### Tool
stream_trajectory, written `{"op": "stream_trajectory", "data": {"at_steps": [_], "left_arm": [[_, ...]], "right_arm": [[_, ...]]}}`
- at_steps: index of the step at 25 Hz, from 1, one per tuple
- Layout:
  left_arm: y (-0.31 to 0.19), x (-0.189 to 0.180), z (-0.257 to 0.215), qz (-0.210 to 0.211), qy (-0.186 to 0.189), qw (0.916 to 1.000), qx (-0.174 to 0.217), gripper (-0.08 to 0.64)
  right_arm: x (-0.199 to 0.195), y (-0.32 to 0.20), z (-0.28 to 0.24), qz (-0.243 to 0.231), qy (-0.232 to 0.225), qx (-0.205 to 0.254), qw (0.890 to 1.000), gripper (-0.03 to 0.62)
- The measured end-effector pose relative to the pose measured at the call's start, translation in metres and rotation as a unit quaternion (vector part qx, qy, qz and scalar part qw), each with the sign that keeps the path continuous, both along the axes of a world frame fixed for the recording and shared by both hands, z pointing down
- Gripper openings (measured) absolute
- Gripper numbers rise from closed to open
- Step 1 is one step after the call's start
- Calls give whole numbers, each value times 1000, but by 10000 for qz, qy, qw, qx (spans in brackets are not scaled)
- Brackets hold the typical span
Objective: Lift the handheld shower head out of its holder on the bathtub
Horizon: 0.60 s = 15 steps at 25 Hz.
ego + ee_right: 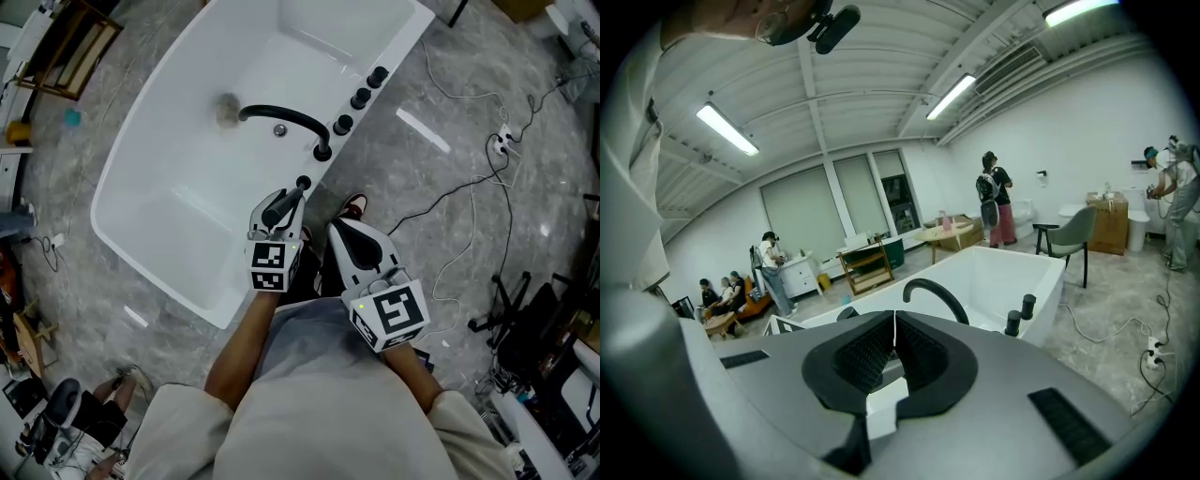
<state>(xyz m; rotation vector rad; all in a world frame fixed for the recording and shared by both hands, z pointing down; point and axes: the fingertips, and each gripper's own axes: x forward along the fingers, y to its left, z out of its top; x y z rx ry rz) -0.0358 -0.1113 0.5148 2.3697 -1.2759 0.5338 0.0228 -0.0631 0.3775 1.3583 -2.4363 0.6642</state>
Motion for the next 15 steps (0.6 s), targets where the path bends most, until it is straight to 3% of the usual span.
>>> {"op": "stream_trajectory", "data": {"at_steps": [15], "left_arm": [[4, -9, -77, 65, 428, 9978, 502, 140]], "right_arm": [[-2, -7, -33, 184, 1, 470, 9987, 18]]}}
